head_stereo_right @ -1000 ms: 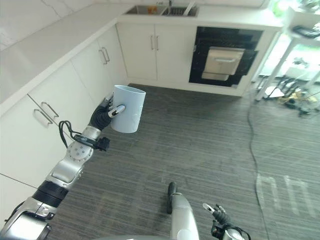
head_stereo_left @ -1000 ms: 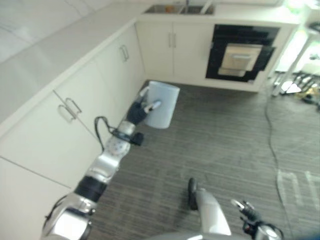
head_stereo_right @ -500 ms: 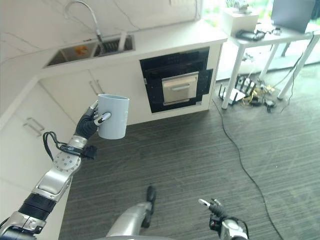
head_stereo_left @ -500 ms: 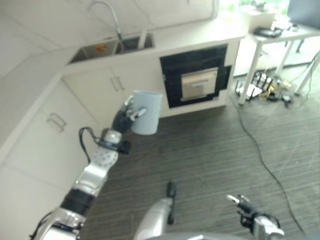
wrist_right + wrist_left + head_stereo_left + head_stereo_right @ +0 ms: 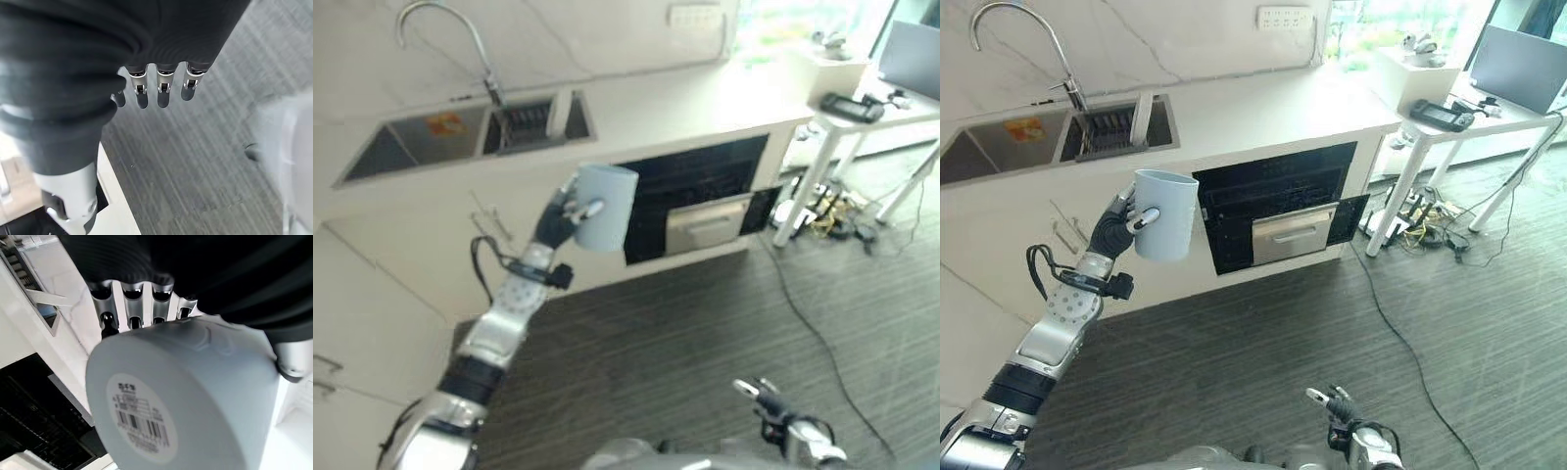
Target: Place the dishes in the dishwasher.
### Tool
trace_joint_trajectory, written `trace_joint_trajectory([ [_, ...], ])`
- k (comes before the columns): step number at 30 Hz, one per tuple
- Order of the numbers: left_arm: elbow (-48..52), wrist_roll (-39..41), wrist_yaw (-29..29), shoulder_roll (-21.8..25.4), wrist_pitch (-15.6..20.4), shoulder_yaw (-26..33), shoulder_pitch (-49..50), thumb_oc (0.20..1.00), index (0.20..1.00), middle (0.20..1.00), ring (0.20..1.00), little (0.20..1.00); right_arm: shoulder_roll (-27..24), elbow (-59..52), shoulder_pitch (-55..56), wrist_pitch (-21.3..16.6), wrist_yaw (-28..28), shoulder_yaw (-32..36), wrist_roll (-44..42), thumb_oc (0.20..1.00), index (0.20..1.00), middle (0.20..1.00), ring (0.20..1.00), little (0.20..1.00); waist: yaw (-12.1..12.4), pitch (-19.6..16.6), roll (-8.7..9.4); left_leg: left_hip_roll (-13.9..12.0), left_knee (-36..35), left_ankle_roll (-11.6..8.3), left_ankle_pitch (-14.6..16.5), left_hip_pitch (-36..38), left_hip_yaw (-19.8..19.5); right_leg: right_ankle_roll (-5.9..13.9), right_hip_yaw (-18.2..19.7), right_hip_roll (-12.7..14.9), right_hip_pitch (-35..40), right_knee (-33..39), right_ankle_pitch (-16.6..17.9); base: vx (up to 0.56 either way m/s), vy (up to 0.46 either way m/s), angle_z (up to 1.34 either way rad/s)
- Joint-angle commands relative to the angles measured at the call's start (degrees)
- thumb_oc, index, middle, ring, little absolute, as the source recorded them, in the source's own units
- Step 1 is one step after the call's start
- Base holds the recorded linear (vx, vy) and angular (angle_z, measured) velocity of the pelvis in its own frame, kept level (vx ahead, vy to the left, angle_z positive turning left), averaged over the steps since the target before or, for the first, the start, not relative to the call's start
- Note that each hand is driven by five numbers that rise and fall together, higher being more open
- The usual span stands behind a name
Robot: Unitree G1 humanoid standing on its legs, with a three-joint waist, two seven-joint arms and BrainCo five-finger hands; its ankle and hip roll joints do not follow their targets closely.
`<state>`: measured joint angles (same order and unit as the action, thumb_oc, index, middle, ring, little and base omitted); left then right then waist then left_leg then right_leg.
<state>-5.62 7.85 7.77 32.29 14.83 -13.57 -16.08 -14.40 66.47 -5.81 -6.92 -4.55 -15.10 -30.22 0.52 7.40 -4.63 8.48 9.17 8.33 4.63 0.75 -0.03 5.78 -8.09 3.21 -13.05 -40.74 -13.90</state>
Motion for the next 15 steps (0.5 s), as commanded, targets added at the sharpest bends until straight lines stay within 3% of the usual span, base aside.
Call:
trace_joint_trajectory([
  [1, 4.88, 0.67, 1.97, 2.80, 1.29, 0.12, -0.69, 0.200, 0.200, 0.200, 0.200, 0.200, -2.18, 0.55, -0.61, -2.23, -0.58, 0.97, -0.15, 1.000, 1.000, 1.000, 1.000, 1.000, -1.22, 0.15, 3.04, -1.33, 8.02, -2.92, 6.16, -4.12, -6.95, 1.50, 5.94, 3.39, 0.49, 23.55, 18.78, 0.35, -0.389, 0.54],
  [3, 4.46, 0.46, 2.51, 3.19, 1.27, -0.41, -1.68, 0.200, 0.200, 0.200, 0.200, 0.200, -2.27, 0.74, -1.17, -1.28, -0.98, 1.78, 0.35, 1.000, 1.000, 1.000, 1.000, 1.000, -2.14, 0.84, 4.39, -1.67, 8.02, -3.40, 9.40, -2.03, -7.15, 3.34, 10.24, 5.57, -4.22, 23.55, 21.08, 0.34, -0.417, 0.88],
  [5, 5.83, -2.32, 3.17, 2.40, 0.66, 0.23, 0.00, 0.200, 0.200, 0.200, 0.200, 0.200, -2.37, 1.11, -1.57, 0.33, -1.64, 3.02, 0.41, 1.000, 1.000, 1.000, 1.000, 1.000, -1.79, 0.27, 4.77, -4.23, 8.02, -4.70, 10.24, -0.47, -6.54, 3.88, 8.74, 5.64, -2.61, 23.55, 18.35, 0.40, -0.460, 0.41],
  [8, 8.49, -3.60, 4.45, 1.43, -1.37, 1.40, 2.32, 0.200, 0.200, 0.200, 0.200, 0.200, -2.75, 1.43, -1.21, 0.66, -1.54, 2.40, 1.05, 1.000, 1.000, 1.000, 1.000, 1.000, -2.03, -1.34, 4.73, -9.95, 8.02, -7.63, 10.01, 2.68, -4.59, 0.69, 5.81, 4.03, 1.57, 23.55, 14.08, 0.42, -0.448, 0.75],
  [9, 9.39, -3.24, 4.77, 1.32, -2.24, 1.62, 2.50, 0.200, 0.200, 0.200, 0.200, 0.200, -3.46, 1.78, -1.38, 0.36, -1.30, 1.74, 0.93, 1.000, 1.000, 1.000, 1.000, 1.000, -1.65, -0.95, 4.94, -11.70, 8.02, -8.54, 2.70, 2.96, -2.41, -1.04, 5.76, 2.87, 3.62, 23.55, 12.22, 0.35, -0.417, 0.38],
  [11, 10.12, -2.42, 4.56, 1.56, -2.78, 1.74, 2.53, 0.200, 0.200, 0.200, 0.200, 0.200, -4.17, 1.94, -1.32, -0.28, -1.27, 1.74, 0.36, 1.000, 1.000, 1.000, 1.000, 1.000, -0.88, 0.40, 5.80, -12.13, 10.75, -9.12, -3.93, 0.32, 1.01, -2.73, 5.14, 2.64, 6.45, 23.55, 10.54, 0.18, -0.327, 0.04],
  [12, 9.38, -2.02, 4.07, 1.19, -2.34, 1.41, 2.04, 0.200, 0.200, 0.200, 0.200, 0.200, -4.40, 2.43, -1.23, -1.24, -1.10, 2.29, -0.30, 1.000, 1.000, 1.000, 1.000, 1.000, -0.55, 1.25, 5.28, -11.87, 10.78, -9.66, -5.25, -2.38, 2.94, -3.07, 3.72, 2.28, 7.85, 23.55, 9.74, 0.14, -0.185, 0.10],
  [15, 8.71, -1.84, 4.05, 0.80, -1.35, 0.37, 1.83, 0.200, 0.200, 0.200, 0.200, 0.200, -4.58, 3.15, -1.55, -1.90, -0.44, 3.59, -1.02, 1.000, 1.000, 1.000, 1.000, 1.000, -0.14, 2.02, 3.22, -10.84, 8.02, -10.76, -5.12, -7.57, 5.25, -2.77, 1.81, 1.45, 9.30, 23.55, 7.71, 0.10, 0.065, 0.14],
])
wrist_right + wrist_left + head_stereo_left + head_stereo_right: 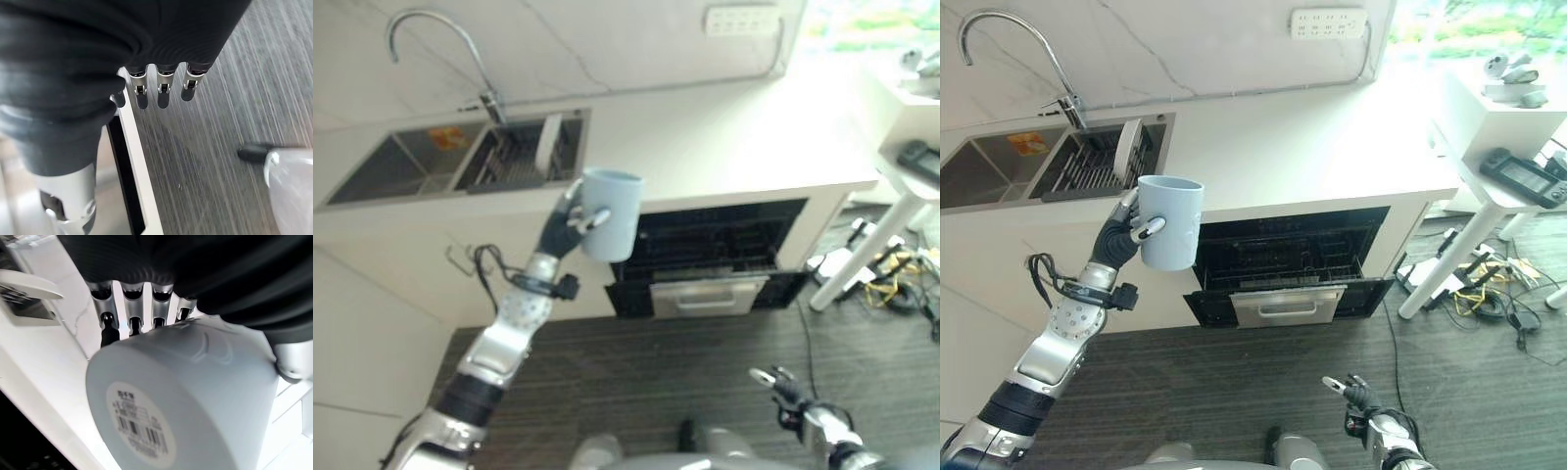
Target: Place the dishes in the dishwasher.
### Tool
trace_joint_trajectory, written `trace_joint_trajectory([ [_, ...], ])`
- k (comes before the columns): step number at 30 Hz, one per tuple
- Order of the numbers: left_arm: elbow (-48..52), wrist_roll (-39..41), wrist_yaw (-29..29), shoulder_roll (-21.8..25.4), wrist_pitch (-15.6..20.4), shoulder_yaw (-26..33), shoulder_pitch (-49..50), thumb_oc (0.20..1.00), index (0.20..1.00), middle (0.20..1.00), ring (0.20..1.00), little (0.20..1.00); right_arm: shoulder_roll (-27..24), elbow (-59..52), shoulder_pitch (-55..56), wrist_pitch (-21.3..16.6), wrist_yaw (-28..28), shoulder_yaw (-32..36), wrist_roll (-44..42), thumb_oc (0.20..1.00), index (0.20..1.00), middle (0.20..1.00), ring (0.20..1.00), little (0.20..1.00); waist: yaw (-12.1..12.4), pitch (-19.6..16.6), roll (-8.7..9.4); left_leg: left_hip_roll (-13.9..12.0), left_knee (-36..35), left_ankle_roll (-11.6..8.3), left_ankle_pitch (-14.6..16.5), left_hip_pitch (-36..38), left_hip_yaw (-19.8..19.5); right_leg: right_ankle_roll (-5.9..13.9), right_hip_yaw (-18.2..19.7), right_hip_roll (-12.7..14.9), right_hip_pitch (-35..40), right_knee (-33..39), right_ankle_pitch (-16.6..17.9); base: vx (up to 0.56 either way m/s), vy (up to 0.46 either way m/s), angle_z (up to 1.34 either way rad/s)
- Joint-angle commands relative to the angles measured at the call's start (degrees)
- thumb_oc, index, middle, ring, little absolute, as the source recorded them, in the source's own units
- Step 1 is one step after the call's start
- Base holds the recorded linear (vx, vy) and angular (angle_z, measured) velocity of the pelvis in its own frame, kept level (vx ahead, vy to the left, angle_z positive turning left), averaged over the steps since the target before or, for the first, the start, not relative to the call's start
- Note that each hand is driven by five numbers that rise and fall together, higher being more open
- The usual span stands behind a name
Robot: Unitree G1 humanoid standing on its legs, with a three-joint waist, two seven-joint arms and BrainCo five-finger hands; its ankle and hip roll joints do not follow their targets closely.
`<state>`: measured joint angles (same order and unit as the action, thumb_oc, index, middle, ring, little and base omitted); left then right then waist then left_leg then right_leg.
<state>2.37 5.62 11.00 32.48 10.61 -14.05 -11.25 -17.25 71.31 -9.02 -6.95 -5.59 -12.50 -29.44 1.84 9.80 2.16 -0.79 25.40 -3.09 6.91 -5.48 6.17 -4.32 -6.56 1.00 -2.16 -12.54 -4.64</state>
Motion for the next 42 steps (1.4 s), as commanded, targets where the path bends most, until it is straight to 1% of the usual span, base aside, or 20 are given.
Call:
trace_joint_trajectory([
  [1, 0.25, 0.13, 1.15, 0.26, 3.49, 0.59, -3.10, 0.200, 0.200, 0.200, 0.200, 0.200, -1.77, -1.62, 1.46, -1.64, 0.79, 1.15, -2.00, 1.000, 1.000, 1.000, 1.000, 1.000, -1.44, -0.87, -3.77, -1.26, -8.21, 1.12, -4.85, -1.98, -1.84, 7.53, 0.23, 3.87, -2.09, -4.64, -1.65, 0.11, 0.199, -0.20],
  [4, 0.36, 0.16, 0.18, 0.41, 3.79, 0.70, -3.19, 0.200, 0.200, 0.200, 0.200, 0.200, -1.18, -1.67, 2.95, -2.48, 1.16, 1.31, -1.98, 1.000, 1.000, 1.000, 1.000, 1.000, -2.12, -2.71, -4.84, -1.02, -8.21, 1.18, -0.79, -1.20, -2.71, 8.05, -1.24, 4.43, -2.73, -4.64, -2.01, 0.12, 0.196, -0.32],
  [8, 0.45, 0.51, -0.46, 0.80, 4.10, 0.78, -3.16, 0.200, 0.200, 0.200, 0.200, 0.200, -0.80, -2.43, 3.95, -3.40, 1.67, 0.29, 0.34, 1.000, 1.000, 1.000, 1.000, 1.000, -2.14, -3.17, -4.52, 0.09, -8.21, 2.04, 0.78, -0.07, -2.62, 8.54, -1.77, 4.91, -2.33, -4.64, -1.83, 0.10, 0.148, 0.14],
  [9, 0.52, -0.51, -0.59, 1.19, 3.89, 0.72, -3.52, 0.200, 0.200, 0.200, 0.200, 0.200, -0.93, -3.50, 3.61, -3.92, 0.30, -0.62, 2.29, 1.000, 1.000, 1.000, 1.000, 1.000, -1.74, -2.27, -5.15, -0.53, -8.21, 3.28, 0.97, 0.29, -2.55, 8.63, -5.27, 3.97, -0.23, -4.64, -0.55, 0.05, 0.052, 0.17],
  [10, 0.05, -0.92, -0.53, 1.56, 4.15, 0.51, -3.96, 0.200, 0.200, 0.200, 0.200, 0.200, -0.78, -4.09, 3.52, -4.19, -0.22, -0.88, 2.54, 1.000, 1.000, 1.000, 1.000, 1.000, -1.93, -1.69, -5.71, -1.04, -8.21, 4.01, 0.98, 0.60, -3.45, 9.01, -4.95, 3.26, 0.52, -4.75, 1.15, 0.05, 0.006, 0.00],
  [11, -0.75, -0.91, -0.38, 1.94, 4.49, 0.14, -4.79, 0.200, 0.200, 0.200, 0.200, 0.200, -0.64, -4.71, 3.46, -4.37, -0.57, -1.25, 2.25, 1.000, 1.000, 1.000, 1.000, 1.000, -2.22, -0.85, -5.63, -0.83, -8.21, 4.83, 0.98, 1.05, -4.49, 9.40, -3.14, 3.52, -0.40, -7.55, 1.57, 0.02, -0.130, -0.05],
  [13, -2.02, -0.94, 0.06, 1.91, 4.78, -0.43, -6.38, 0.200, 0.200, 0.200, 0.200, 0.200, 0.02, -5.40, 3.11, -4.44, -1.44, -2.13, 1.96, 1.000, 1.000, 1.000, 1.000, 1.000, -1.71, -0.39, -5.13, -1.03, -8.21, 5.08, 0.62, 1.21, -5.92, 10.33, -2.29, 6.96, -0.35, -7.17, 2.48, -0.01, -0.279, 0.19],
  [14, -2.12, -1.28, 0.52, 1.72, 4.59, -0.79, -7.12, 0.200, 0.200, 0.200, 0.200, 0.200, 0.30, -5.40, 2.55, -4.52, -1.78, -2.64, 1.94, 1.000, 1.000, 1.000, 1.000, 1.000, -1.27, -0.26, -4.91, -1.51, -8.21, 4.48, 0.39, 1.10, -6.49, 10.77, -2.05, 8.97, 0.43, -4.64, 3.12, -0.10, -0.518, 0.40],
  [15, -1.28, -1.97, 1.77, 1.94, 3.92, -1.35, -7.70, 0.200, 0.200, 0.200, 0.200, 0.200, 0.59, -5.76, 1.14, -4.06, -1.89, -3.53, 1.83, 1.000, 1.000, 1.000, 1.000, 1.000, -0.69, 0.21, -3.65, -1.96, -8.21, 3.31, 0.67, 0.88, -7.26, 12.45, 0.92, 12.95, -1.63, -4.64, 4.20, -0.12, -0.543, 0.20],
  [17, -0.67, -5.26, 5.06, 2.74, 3.41, -1.94, -7.33, 0.200, 0.200, 0.200, 0.200, 0.200, 1.02, -6.19, -0.72, -2.69, -2.64, -4.54, 1.83, 1.000, 1.000, 1.000, 1.000, 1.000, -0.19, 0.71, -3.17, -4.18, -8.21, 1.78, 1.07, 1.00, -8.73, 14.22, 5.20, 14.36, -3.93, -4.64, 4.90, -0.11, -0.590, 0.11],
  [19, -0.28, -8.20, 7.84, 4.36, 2.75, -0.31, -5.31, 0.200, 0.200, 0.200, 0.200, 0.200, 1.06, -7.68, -1.29, -0.56, -5.34, -6.60, 5.02, 1.000, 1.000, 1.000, 1.000, 1.000, 0.70, 0.33, -3.31, -8.93, -8.21, -0.95, 0.33, 0.52, -8.11, 14.60, 2.49, 13.28, -3.68, -4.64, 1.72, -0.04, -0.595, 0.22],
  [21, 0.40, -7.34, 8.41, 4.38, 2.59, 0.34, -4.13, 0.200, 0.200, 0.200, 0.200, 0.200, 1.17, -11.08, -0.06, 0.71, -4.14, -8.87, 5.04, 1.000, 1.000, 1.000, 1.000, 1.000, 0.11, -0.09, -3.54, -11.97, -8.21, -2.28, -1.86, -0.78, -7.41, 12.73, 1.41, 10.90, -3.14, -4.64, -0.03, 0.00, -0.364, 0.01],
  [22, 0.65, -6.01, 7.91, 3.73, 2.68, 0.06, -4.21, 0.200, 0.200, 0.200, 0.200, 0.200, 0.78, -13.10, 1.10, 1.38, -3.20, -9.20, 3.77, 1.000, 1.000, 1.000, 1.000, 1.000, -0.30, -0.06, -3.77, -12.86, -8.21, -2.72, -3.62, -1.76, -5.49, 11.80, -0.03, 10.30, -2.47, -4.64, -0.66, -0.01, -0.284, 0.44],
  [23, -0.04, -4.32, 6.23, 2.19, 3.61, -0.86, -5.62, 0.200, 0.200, 0.200, 0.200, 0.200, 0.63, -13.92, 2.54, 0.61, -1.57, -8.57, 1.41, 1.000, 1.000, 1.000, 1.000, 1.000, -1.14, -0.09, -3.96, -13.37, -8.21, -2.78, -5.64, -3.00, -0.44, 10.98, -2.79, 9.95, -1.53, -4.64, -1.51, -0.06, -0.231, 0.59],
  [24, -0.83, -3.07, 5.95, 0.75, 4.19, -1.82, -7.12, 0.200, 0.200, 0.200, 0.200, 0.200, 0.83, -13.95, 2.84, -0.28, 0.16, -8.51, 0.25, 1.000, 1.000, 1.000, 1.000, 1.000, -1.42, -0.33, -4.07, -12.99, -8.21, -2.72, -5.29, -3.38, 1.29, 10.99, -4.47, 10.27, -1.43, -4.64, -1.69, -0.07, -0.145, 0.96],
  [26, -1.37, -0.22, 7.44, -0.77, 4.58, -2.71, -8.49, 0.200, 0.200, 0.200, 0.200, 0.200, 0.64, -13.32, 1.88, -0.59, 1.05, -8.93, -1.72, 1.000, 1.000, 1.000, 1.000, 1.000, -1.17, -0.38, -4.10, -11.00, -8.21, -2.80, -4.86, -4.20, -2.01, 10.97, -3.49, 9.97, -2.23, -4.64, -1.57, -0.09, 0.040, 1.34],
  [31, -1.69, 1.49, 5.94, -2.04, 5.23, -1.65, -8.02, 0.200, 0.200, 0.200, 0.200, 0.200, 0.14, -18.33, 4.76, 0.70, 1.17, -4.78, -7.48, 1.000, 1.000, 1.000, 1.000, 1.000, -2.80, -1.63, -3.78, -10.73, -8.21, -3.01, -3.83, -4.51, -2.96, 11.52, -2.40, 10.38, -2.52, -4.64, -1.37, -0.01, 0.087, -0.09],
  [35, -2.20, 0.99, 6.99, -2.24, 5.26, -0.13, -6.88, 0.200, 0.200, 0.200, 0.200, 0.200, 0.68, -24.03, 8.26, 2.50, -1.01, -3.70, -7.31, 1.000, 1.000, 1.000, 1.000, 1.000, -3.73, -3.03, -2.99, -10.01, -8.21, -2.70, -2.09, -3.36, -2.47, 13.09, -1.89, 12.04, -3.28, -4.64, -0.65, 0.02, 0.035, -0.20],
  [38, -2.20, -0.80, 7.74, -2.84, 5.65, 1.06, -5.00, 0.200, 0.200, 0.200, 0.200, 0.200, 0.03, -36.82, 11.67, 5.76, -2.65, -5.05, -6.26, 1.000, 1.000, 1.000, 1.000, 1.000, -4.76, -3.24, -1.76, -9.94, -8.21, -2.41, -1.16, -2.30, -1.18, 13.97, -1.25, 13.03, -3.91, -4.64, -0.02, 0.00, -0.005, -0.29],
  [42, -3.25, -0.75, 8.92, -3.18, 5.79, 1.72, -2.90, 0.200, 0.200, 0.200, 0.200, 0.200, -3.14, -53.18, 14.08, 7.46, -5.58, -5.58, -5.26, 1.000, 1.000, 1.000, 1.000, 1.000, -6.12, -3.76, -0.88, -9.99, -8.21, -2.18, -0.63, -1.53, -0.59, 14.14, 0.11, 12.59, -4.22, -4.64, -0.19, 0.02, -0.009, -0.14],
])
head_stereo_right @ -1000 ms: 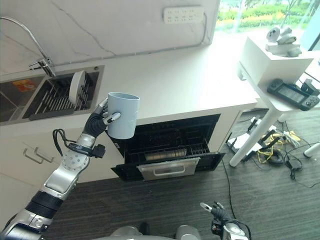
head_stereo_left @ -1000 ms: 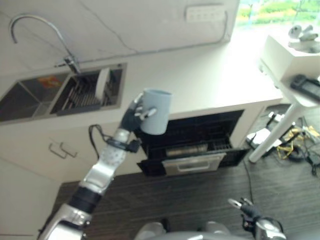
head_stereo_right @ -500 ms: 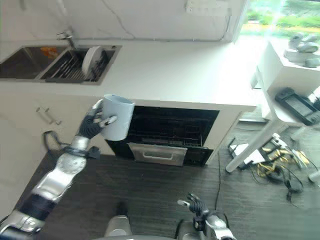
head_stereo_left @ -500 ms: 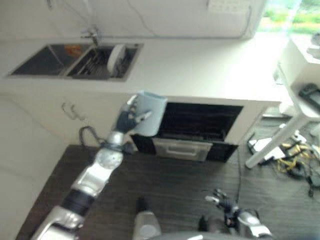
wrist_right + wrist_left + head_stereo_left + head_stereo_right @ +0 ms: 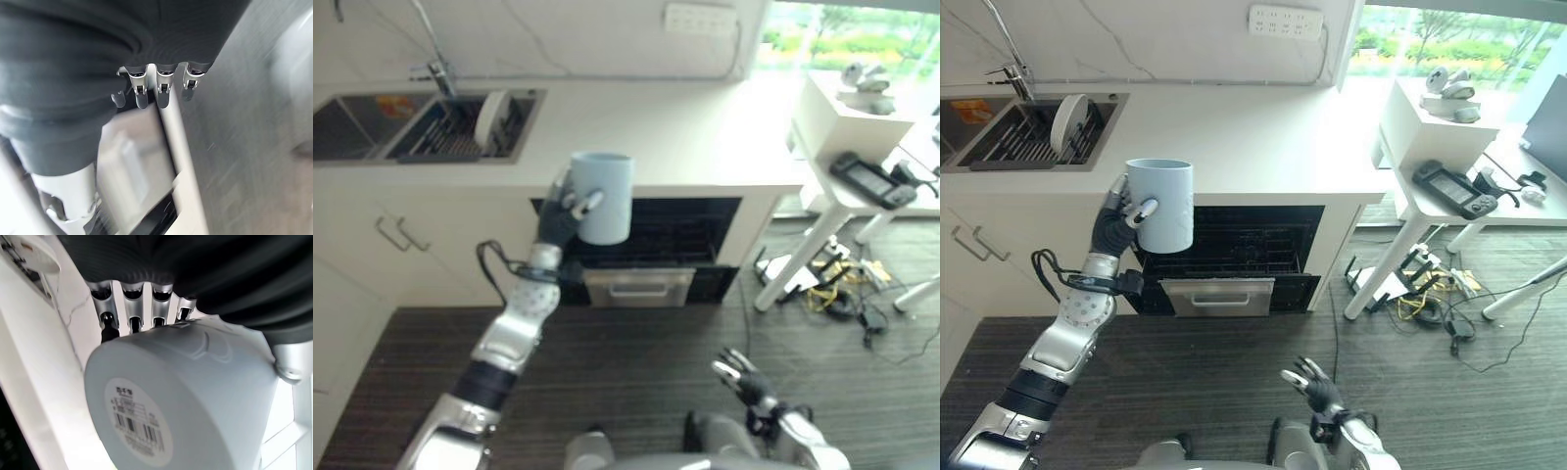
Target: Place the dishes in the dishwasher.
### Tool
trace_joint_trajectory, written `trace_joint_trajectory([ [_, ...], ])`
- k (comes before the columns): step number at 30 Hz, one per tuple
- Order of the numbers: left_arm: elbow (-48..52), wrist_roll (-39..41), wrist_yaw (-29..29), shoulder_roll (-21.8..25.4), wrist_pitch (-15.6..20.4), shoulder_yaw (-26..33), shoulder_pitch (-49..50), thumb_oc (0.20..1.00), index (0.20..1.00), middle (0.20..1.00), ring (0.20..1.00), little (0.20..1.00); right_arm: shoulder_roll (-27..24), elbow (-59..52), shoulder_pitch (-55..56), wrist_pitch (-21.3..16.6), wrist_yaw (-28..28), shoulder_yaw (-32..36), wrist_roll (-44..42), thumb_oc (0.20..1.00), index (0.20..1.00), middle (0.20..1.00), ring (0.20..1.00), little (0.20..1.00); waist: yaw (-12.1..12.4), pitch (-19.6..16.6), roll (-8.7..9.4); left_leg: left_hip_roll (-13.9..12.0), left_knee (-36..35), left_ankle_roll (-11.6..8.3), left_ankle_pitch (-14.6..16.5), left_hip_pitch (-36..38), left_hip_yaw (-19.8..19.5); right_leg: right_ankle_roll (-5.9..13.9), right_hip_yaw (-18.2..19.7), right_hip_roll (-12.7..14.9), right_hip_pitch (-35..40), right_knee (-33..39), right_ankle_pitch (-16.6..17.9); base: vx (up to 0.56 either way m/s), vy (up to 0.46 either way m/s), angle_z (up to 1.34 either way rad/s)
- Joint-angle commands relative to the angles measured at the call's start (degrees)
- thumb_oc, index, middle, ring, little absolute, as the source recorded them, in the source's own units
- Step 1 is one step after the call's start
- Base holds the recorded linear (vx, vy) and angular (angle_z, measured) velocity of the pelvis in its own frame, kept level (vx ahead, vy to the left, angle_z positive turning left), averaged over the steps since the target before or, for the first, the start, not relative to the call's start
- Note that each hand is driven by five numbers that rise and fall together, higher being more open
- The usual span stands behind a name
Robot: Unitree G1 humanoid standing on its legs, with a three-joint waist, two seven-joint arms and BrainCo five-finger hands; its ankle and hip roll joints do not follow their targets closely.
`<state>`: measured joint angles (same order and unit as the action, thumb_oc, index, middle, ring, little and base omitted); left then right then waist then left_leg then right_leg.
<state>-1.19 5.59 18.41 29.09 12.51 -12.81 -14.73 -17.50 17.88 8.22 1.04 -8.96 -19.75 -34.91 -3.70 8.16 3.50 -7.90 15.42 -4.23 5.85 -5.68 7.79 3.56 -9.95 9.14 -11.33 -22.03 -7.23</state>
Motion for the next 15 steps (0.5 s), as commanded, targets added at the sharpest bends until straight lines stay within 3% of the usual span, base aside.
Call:
trace_joint_trajectory([
  [1, -0.33, -0.61, 1.79, 0.15, 4.21, 0.42, 0.95, 0.200, 0.200, 0.200, 0.200, 0.200, -3.83, -2.95, -2.97, -0.81, -2.48, 1.67, -0.02, 1.000, 1.000, 1.000, 1.000, 1.000, -0.77, -2.18, -2.12, -2.90, 1.77, -1.00, 0.45, -1.20, -2.09, 6.26, 3.68, 4.37, 4.97, 4.84, 2.39, 0.03, 0.008, -0.03],
  [6, -4.39, -0.60, 3.79, -0.67, 7.06, -0.02, 2.57, 0.200, 0.200, 0.200, 0.200, 0.200, -7.72, -18.96, -3.62, -1.90, -2.49, 3.45, -2.45, 1.000, 1.000, 1.000, 1.000, 1.000, -1.55, -2.19, -1.87, -2.96, 1.77, -0.57, 0.62, -0.25, -0.57, 6.54, 4.24, 4.58, 5.21, 4.84, 2.76, 0.03, 0.056, -0.16],
  [10, -3.41, -4.44, 6.95, -0.06, 8.55, 1.46, 6.32, 0.200, 0.200, 0.200, 0.200, 0.200, -7.70, -26.35, -5.98, -2.87, -4.44, 4.18, -5.29, 1.000, 1.000, 1.000, 1.000, 1.000, -0.36, -2.56, -1.80, -3.56, 1.77, -0.49, 1.32, 1.23, 2.93, 7.70, 0.90, 7.03, 4.64, 4.84, 4.02, -0.01, 0.045, -0.48],
  [15, -3.63, -11.37, 17.57, 0.56, 9.63, 1.57, 5.88, 0.200, 0.200, 0.200, 0.200, 0.200, -8.71, -30.15, -10.85, -5.86, -1.07, 4.84, -5.57, 1.000, 1.000, 1.000, 1.000, 1.000, 1.31, -3.31, -1.56, -3.97, 1.77, -0.87, 1.46, 1.11, 2.89, 7.35, 0.18, 6.83, 4.44, 4.84, 3.54, -0.01, -0.033, -0.46],
])
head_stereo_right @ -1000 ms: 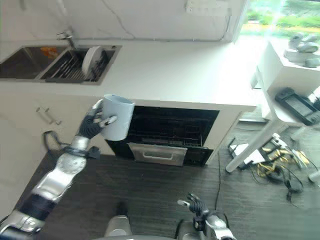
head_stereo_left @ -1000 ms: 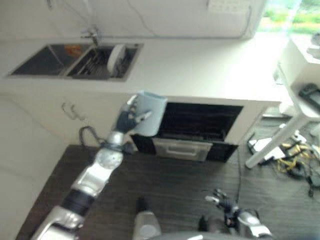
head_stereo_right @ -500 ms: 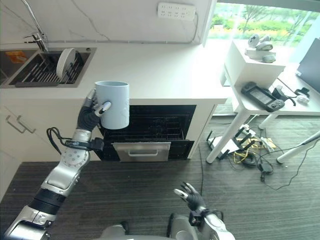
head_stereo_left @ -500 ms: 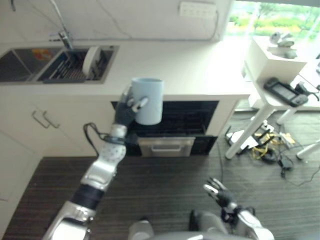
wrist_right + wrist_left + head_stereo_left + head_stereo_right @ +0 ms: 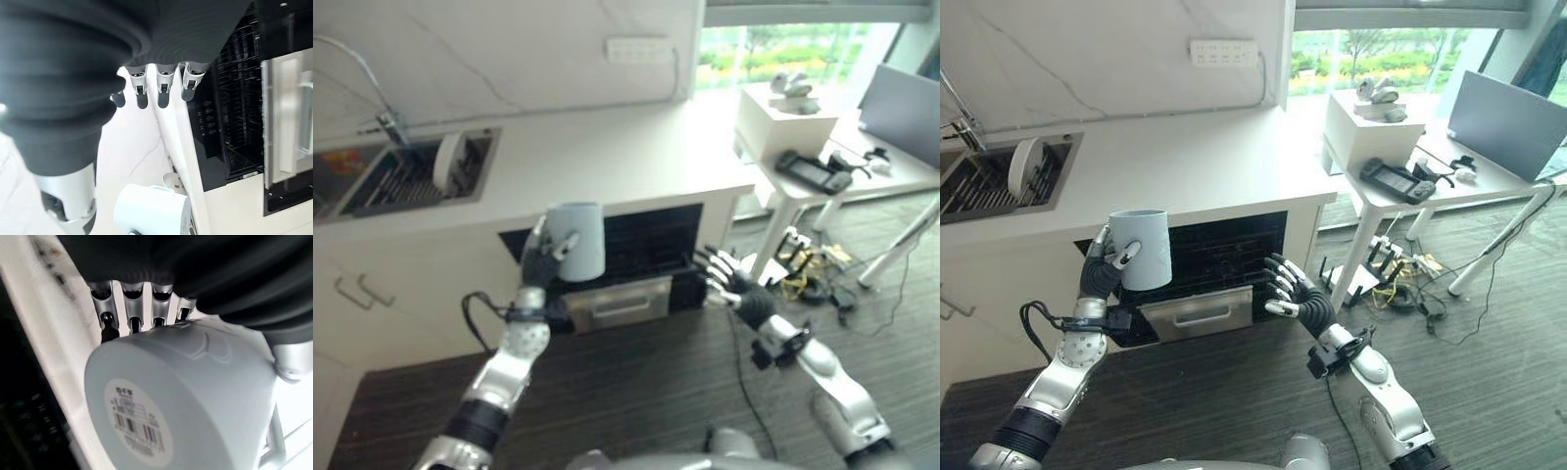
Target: Place the dishes in the dishwasher.
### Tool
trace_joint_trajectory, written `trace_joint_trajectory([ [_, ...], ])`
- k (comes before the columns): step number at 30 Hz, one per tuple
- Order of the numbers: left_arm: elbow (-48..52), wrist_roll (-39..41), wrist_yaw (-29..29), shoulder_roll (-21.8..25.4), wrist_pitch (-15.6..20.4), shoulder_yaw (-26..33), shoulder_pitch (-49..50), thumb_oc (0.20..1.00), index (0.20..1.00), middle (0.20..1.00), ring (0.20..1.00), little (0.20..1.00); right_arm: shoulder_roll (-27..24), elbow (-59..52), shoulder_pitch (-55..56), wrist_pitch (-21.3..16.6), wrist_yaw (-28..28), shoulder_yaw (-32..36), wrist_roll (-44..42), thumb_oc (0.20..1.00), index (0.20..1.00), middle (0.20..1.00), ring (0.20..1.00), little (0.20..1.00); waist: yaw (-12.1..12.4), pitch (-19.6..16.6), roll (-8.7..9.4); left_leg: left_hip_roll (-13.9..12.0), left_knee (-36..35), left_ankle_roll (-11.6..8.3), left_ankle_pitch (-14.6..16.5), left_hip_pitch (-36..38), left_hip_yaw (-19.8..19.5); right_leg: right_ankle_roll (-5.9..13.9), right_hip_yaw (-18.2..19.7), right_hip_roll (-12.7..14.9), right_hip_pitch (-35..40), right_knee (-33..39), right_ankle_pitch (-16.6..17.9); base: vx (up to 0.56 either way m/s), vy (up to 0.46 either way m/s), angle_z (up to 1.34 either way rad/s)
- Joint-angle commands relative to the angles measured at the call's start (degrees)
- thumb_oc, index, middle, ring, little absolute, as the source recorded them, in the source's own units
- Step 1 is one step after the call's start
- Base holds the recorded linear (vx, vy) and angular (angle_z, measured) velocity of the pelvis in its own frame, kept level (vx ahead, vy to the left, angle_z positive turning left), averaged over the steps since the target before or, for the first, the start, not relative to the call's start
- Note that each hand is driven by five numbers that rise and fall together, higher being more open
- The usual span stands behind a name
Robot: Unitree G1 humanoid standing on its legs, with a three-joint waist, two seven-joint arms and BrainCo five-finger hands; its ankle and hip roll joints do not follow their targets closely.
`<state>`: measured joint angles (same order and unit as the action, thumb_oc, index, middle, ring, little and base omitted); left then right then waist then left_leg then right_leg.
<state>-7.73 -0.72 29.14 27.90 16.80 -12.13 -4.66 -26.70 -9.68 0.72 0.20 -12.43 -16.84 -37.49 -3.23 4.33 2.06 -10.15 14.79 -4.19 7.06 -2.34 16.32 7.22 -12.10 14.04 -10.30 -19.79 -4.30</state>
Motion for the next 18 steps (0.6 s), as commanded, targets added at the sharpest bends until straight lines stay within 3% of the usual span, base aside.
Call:
trace_joint_trajectory([
  [1, 2.78, -6.89, 8.11, 1.67, 5.65, 0.67, -4.65, 0.200, 0.200, 0.200, 0.200, 0.200, 0.23, -2.69, -4.25, -5.32, 3.22, 1.79, -2.90, 1.000, 1.000, 1.000, 1.000, 1.000, 1.06, 0.40, -0.10, -1.80, 2.40, -0.96, 0.21, -2.25, -5.77, 3.62, 2.30, 1.85, 3.51, 2.60, 0.53, 0.03, -0.050, -0.01],
  [5, 4.84, -14.52, 13.92, 1.47, 6.35, -1.79, -6.88, 0.200, 0.200, 0.200, 0.200, 0.200, 0.13, -3.04, -9.12, -5.93, 6.15, 0.27, -6.07, 1.000, 1.000, 1.000, 1.000, 1.000, 2.20, 0.10, 0.07, -1.61, 2.40, -1.25, 0.30, -2.45, -7.59, 3.08, 3.13, 0.78, 4.15, 2.60, -0.24, 0.05, -0.059, 0.06],
  [7, 5.51, -17.50, 15.46, 1.30, 6.10, -3.11, -8.33, 0.200, 0.200, 0.200, 0.200, 0.200, 0.86, -2.93, -12.06, -4.90, 8.26, -1.01, -8.72, 1.000, 1.000, 1.000, 1.000, 1.000, 2.55, -0.29, 0.16, -1.31, 2.40, -1.41, 0.56, -2.41, -8.37, 2.91, 3.70, 0.24, 4.53, 2.60, -0.60, 0.06, -0.039, 0.33],
  [9, 5.13, -21.19, 20.73, 0.98, 6.62, -4.61, -10.06, 0.200, 0.200, 0.200, 0.200, 0.200, 1.90, -2.21, -15.00, -3.22, 10.31, -2.70, -10.88, 1.000, 1.000, 1.000, 1.000, 1.000, 2.85, -0.73, 0.21, -1.05, 2.40, -1.45, 0.75, -2.25, -8.87, 2.82, 3.89, 0.07, 4.92, 2.60, -0.79, 0.07, -0.023, 0.32],
  [14, 3.98, -22.05, 19.04, 0.52, 4.06, -8.08, -12.66, 0.200, 0.200, 0.200, 0.200, 0.200, 3.06, -1.80, -19.08, -2.05, 11.80, -5.12, -11.30, 1.000, 1.000, 1.000, 1.000, 1.000, 3.02, -1.18, 0.32, -0.71, 2.40, -1.35, 1.11, -1.64, -9.21, 2.78, 4.35, -0.09, 5.50, 2.60, -0.87, 0.06, -0.003, 0.12],
  [18, 2.68, -27.51, 22.36, 0.86, 0.70, -10.49, -14.21, 0.200, 0.200, 0.200, 0.200, 0.200, 3.69, -2.71, -22.55, 0.00, 11.82, -6.89, -16.45, 1.000, 1.000, 1.000, 1.000, 1.000, 3.48, -1.21, 0.47, -0.27, 2.40, -1.09, 1.44, -1.25, -9.58, 2.76, 4.91, -0.30, 5.76, 2.60, -1.00, 0.04, 0.000, 0.00],
])
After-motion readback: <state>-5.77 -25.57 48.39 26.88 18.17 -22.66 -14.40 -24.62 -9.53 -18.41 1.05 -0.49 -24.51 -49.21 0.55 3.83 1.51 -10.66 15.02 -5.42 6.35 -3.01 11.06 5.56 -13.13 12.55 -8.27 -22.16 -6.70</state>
